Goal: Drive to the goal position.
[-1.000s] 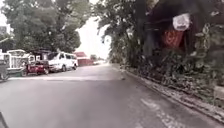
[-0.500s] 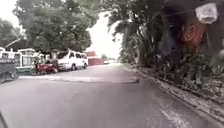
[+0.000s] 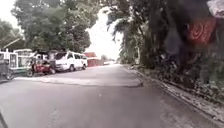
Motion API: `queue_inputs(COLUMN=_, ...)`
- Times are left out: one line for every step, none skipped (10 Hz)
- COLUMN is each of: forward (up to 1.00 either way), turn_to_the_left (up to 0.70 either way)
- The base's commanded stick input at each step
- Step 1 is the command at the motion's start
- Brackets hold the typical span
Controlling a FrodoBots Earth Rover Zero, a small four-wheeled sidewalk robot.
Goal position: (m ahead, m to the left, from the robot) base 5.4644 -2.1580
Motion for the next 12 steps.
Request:
queue_inputs(forward=0.70, turn_to_the_left=0.00)
queue_inputs(forward=0.70, turn_to_the_left=0.00)
queue_inputs(forward=0.70, turn_to_the_left=0.00)
queue_inputs(forward=0.70, turn_to_the_left=0.00)
queue_inputs(forward=0.70, turn_to_the_left=0.00)
queue_inputs(forward=0.70, turn_to_the_left=0.00)
queue_inputs(forward=0.70, turn_to_the_left=0.00)
queue_inputs(forward=0.70, turn_to_the_left=0.00)
queue_inputs(forward=0.70, turn_to_the_left=0.00)
queue_inputs(forward=0.70, turn_to_the_left=0.22)
queue_inputs(forward=0.70, turn_to_the_left=0.35)
queue_inputs(forward=0.70, turn_to_the_left=0.00)
